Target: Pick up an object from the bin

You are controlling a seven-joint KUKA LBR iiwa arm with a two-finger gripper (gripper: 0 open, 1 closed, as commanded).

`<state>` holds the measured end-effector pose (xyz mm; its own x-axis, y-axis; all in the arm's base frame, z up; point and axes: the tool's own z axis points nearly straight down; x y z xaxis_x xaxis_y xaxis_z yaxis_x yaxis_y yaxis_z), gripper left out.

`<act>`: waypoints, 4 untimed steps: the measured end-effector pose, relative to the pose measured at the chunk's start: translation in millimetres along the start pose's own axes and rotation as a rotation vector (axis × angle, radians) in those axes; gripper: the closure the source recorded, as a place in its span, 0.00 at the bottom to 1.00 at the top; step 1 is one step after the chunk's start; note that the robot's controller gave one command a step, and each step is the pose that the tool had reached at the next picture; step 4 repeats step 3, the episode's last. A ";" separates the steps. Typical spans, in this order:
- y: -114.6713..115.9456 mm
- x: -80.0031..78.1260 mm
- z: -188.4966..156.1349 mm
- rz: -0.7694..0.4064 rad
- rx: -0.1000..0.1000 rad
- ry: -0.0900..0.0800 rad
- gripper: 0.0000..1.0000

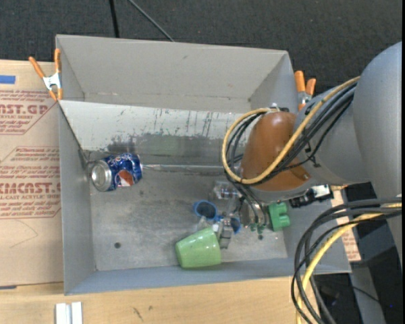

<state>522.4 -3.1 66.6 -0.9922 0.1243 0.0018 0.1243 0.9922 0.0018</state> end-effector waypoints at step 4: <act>1.5 -1.3 -120.4 -0.001 0.000 -0.011 1.00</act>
Offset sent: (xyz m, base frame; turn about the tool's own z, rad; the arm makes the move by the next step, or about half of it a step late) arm 0.0000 0.0000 0.0000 0.0000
